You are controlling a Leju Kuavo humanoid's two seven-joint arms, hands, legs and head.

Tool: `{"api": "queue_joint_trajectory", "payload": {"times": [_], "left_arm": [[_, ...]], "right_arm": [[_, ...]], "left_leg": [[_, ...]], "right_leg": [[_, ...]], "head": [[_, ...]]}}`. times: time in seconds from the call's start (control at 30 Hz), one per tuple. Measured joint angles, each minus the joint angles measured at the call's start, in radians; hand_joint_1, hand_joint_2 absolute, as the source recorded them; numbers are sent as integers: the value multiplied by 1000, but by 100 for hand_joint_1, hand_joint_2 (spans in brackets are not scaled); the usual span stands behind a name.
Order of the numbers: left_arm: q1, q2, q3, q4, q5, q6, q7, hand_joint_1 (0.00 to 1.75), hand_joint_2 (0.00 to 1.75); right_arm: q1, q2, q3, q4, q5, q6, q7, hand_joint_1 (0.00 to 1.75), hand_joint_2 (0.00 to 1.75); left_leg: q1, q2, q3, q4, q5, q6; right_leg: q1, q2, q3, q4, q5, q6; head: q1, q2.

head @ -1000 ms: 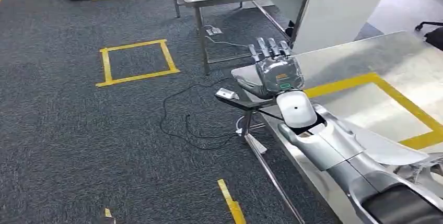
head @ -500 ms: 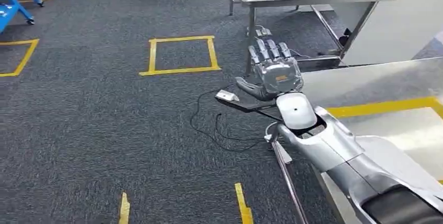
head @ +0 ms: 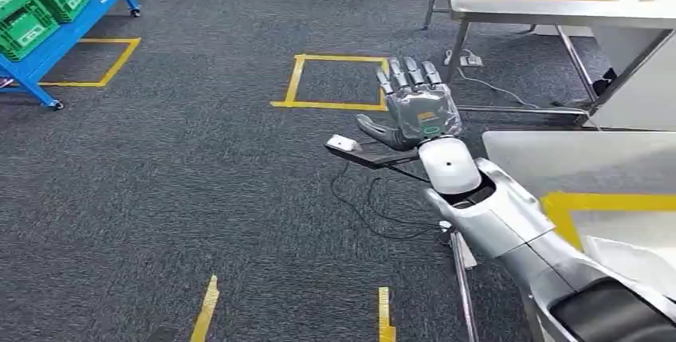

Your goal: Take the parts from the cabinet and place them on the table.

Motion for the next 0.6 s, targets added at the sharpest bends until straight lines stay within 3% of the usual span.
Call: {"api": "queue_joint_trajectory", "payload": {"times": [0.03, 0.1, 0.13, 0.2, 0.23, 0.27, 0.3, 0.33, 0.37, 0.4, 0.47, 0.53, 0.57, 0.6], "left_arm": [[1, 0, 0, 0, 0, 0, 0, 0, 0], [2, 0, 0, 0, -1, 1, 1, 0, 0], [-1, 0, 0, 0, -2, 1, 1, 0, 0], [-3, 1, 0, 0, -3, 1, 1, 0, 0], [-1, 1, 0, 0, -3, 1, 1, 0, 0], [0, 1, 0, 0, -3, 1, 1, 0, 0], [1, 0, 0, 0, -3, 1, 1, 0, 0], [2, -1, 0, 0, -3, 1, 1, 0, 0], [2, -2, 0, 0, -3, 1, 1, 0, 0], [0, -2, 0, 0, -3, 1, 1, 0, 0], [-1, 1, 0, 0, -3, 1, 1, 0, 0], [7, 2, 0, 0, -4, 1, 1, 0, 0], [11, 0, 0, -1, -4, 1, 1, 0, 0], [10, 2, 0, -2, -6, 2, 1, 0, 0]], "right_arm": [[-1, 1, 2, 0, 0, -3, 1, 0, 0], [-1, 1, 6, 1, 0, -9, 4, 0, 0], [1, 0, 8, 2, 0, -10, 5, 0, 0], [12, -2, 15, 6, 0, -11, 5, 0, 0], [17, -2, 18, 8, 0, -11, 5, 0, 0], [20, -2, 20, 9, 0, -11, 5, 0, 0], [19, -2, 20, 10, 0, -11, 5, 0, 0], [17, -2, 19, 10, 0, -12, 6, 0, 0], [15, -2, 20, 11, 0, -13, 6, 0, 0], [15, -3, 20, 12, 0, -14, 6, 0, 0], [19, -2, 23, 13, 0, -15, 5, 0, 0], [17, -2, 27, 14, 0, -15, 6, 0, 0], [15, -2, 28, 14, 0, -16, 7, 0, 0], [16, 0, 30, 13, 0, -18, 8, 0, 0]], "left_leg": [[3, -13, 5, -8, 4, 8], [12, -35, 10, -13, 6, 17], [14, -48, 10, -13, 6, 20], [14, -79, 10, -13, 6, 21], [14, -95, 11, -12, 6, 21], [14, -110, 12, -12, 6, 21], [15, -126, 12, -12, 6, 20], [16, -142, 15, -10, 5, 18], [18, -156, 15, -9, 3, 14], [14, -166, 10, -5, 3, 6], [20, -188, -1, -3, 9, -4], [24, -213, -5, -5, 12, -14], [22, -172, -7, 3, 1, -17], [16, -115, -22, 38, -24, -22]], "right_leg": [[1, -12, 4, 1, -6, 8], [-8, 78, -27, 64, -49, 15], [-10, 107, -63, 139, -84, 17], [-12, 127, -152, 301, -140, 21], [-12, 127, -174, 326, -134, 21], [-12, 128, -172, 305, -105, 20], [-13, 129, -150, 245, -59, 19], [-16, 141, -109, 147, -1, 17], [-22, 176, -70, 55, 44, 19], [-27, 220, -55, 29, 29, 20], [-24, 204, -46, 20, 30, 15], [-22, 181, -43, 18, 32, 3], [-25, 169, -39, 12, 36, -5], [-23, 158, -37, 11, 35, -11]], "head": [[0, 0], [6, 0], [12, 0], [16, 0], [15, 0], [16, 0], [16, 0], [16, 0], [16, 0], [16, 0], [16, 0], [18, 0], [16, 0], [8, 0]]}}
